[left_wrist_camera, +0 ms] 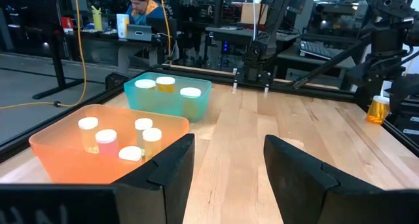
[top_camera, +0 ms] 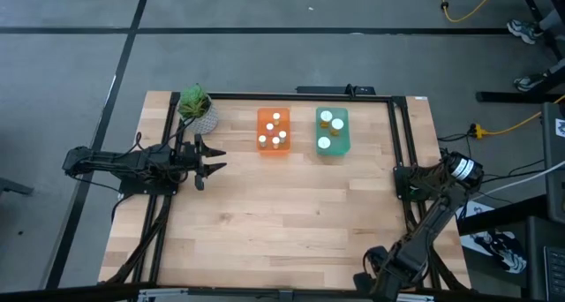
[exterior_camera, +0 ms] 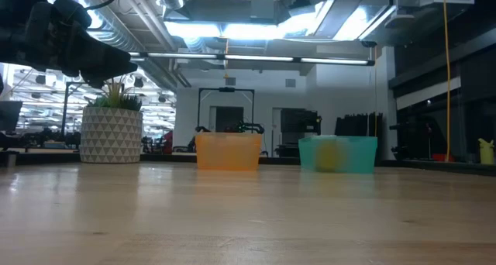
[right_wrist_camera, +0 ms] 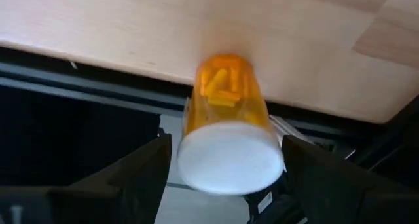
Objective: Pick and place medicine bottles into bin by pill shape (circle, oval)
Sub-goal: Put the large orange pill bottle into the blue bin
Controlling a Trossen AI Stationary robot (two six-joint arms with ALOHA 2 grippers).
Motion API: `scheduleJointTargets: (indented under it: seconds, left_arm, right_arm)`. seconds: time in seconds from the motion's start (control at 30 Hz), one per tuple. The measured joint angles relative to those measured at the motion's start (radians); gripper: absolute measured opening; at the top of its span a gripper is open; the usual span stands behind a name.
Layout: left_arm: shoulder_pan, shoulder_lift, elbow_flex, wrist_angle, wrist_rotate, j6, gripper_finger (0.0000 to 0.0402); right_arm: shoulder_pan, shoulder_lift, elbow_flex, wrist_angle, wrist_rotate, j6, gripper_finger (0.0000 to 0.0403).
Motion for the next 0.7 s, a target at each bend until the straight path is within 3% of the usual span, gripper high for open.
scheduleJointTargets:
  seconds: [0.23, 0.6, 0.7]
  left_arm:
    - [0.000, 0.000, 0.000, 0.000, 0.000, 0.000, 0.0176]
    - [0.000, 0.000, 0.000, 0.000, 0.000, 0.000, 0.0176]
    - [0.000, 0.000, 0.000, 0.000, 0.000, 0.000, 0.0176]
  right_arm:
    - [0.007, 0.000, 0.000, -0.007, 0.012, 0.014, 0.0283]
    - [0.006, 0.000, 0.000, -0.027, 0.037, 0.006, 0.0210]
    - [0.006, 0.000, 0.000, -0.030, 0.040, 0.002, 0.0208]
